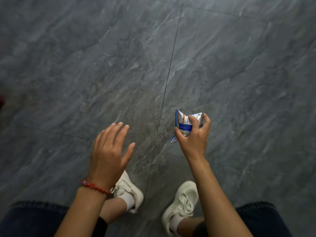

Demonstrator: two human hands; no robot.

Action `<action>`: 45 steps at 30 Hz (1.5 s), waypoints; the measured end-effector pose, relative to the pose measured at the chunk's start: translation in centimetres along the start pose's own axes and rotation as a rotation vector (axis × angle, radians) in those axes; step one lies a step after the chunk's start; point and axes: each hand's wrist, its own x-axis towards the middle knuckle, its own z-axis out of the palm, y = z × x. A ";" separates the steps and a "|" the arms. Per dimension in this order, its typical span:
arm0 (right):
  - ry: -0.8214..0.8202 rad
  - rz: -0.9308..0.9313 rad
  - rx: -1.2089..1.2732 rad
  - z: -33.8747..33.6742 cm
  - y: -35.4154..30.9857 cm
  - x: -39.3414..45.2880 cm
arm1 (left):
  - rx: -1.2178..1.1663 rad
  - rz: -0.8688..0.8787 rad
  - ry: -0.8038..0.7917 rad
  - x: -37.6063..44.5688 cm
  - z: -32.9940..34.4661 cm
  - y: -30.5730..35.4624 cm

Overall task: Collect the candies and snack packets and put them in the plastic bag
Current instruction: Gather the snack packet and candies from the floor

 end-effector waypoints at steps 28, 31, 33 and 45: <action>0.551 0.515 0.089 -48.6 -11.6 -19.9 | 0.027 0.690 -0.164 -2.6 -32.1 28.7; 0.654 0.645 0.093 -50.4 -10.5 -23.4 | 0.052 0.838 -0.225 -2.4 -31.8 32.5; 0.720 0.721 0.087 -51.5 -9.7 -25.9 | 0.063 0.942 -0.260 -2.9 -31.5 35.1; 1.138 1.165 0.115 -56.4 -4.2 -46.6 | 0.077 1.492 -0.452 -17.3 -27.8 52.0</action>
